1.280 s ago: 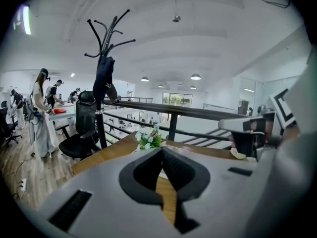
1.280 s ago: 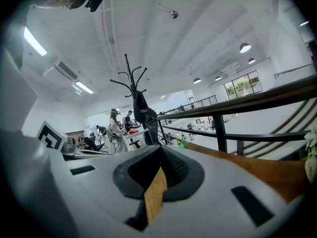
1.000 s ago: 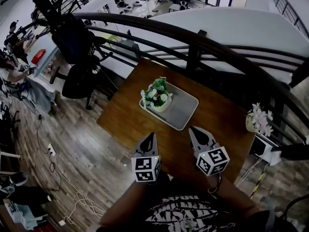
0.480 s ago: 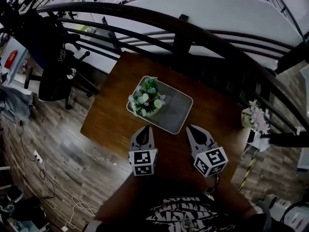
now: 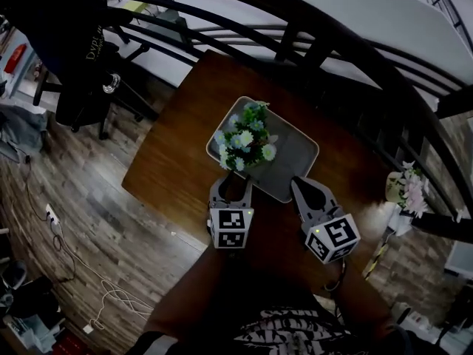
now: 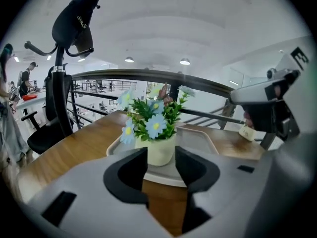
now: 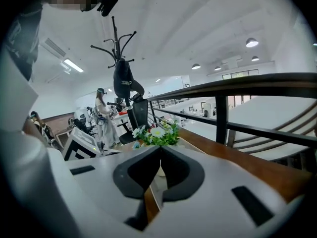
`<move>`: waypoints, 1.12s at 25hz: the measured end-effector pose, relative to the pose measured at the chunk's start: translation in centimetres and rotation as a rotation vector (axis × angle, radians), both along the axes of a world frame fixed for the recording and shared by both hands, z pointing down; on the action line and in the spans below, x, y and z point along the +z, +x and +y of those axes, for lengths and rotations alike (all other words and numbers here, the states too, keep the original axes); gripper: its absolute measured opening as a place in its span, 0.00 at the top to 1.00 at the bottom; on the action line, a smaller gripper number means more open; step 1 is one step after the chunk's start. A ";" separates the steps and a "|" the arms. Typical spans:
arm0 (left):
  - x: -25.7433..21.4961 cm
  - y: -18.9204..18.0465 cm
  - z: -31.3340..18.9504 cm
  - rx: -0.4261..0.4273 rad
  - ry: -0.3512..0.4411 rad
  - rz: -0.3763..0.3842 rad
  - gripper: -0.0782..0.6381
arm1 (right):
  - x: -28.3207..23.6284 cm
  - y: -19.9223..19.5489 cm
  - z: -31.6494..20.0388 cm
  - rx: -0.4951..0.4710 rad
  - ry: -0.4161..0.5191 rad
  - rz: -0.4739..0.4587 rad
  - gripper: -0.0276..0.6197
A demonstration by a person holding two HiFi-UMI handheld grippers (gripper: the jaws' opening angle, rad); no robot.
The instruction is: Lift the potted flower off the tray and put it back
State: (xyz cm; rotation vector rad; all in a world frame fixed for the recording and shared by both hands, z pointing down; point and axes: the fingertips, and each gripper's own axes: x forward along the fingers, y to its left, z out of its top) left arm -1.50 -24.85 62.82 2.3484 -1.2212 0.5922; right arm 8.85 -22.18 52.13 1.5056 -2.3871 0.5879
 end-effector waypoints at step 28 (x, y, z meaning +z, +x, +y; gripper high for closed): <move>4.9 5.0 -6.1 0.186 0.092 -0.090 0.24 | 2.7 0.4 -1.5 -0.034 -0.068 -0.041 0.96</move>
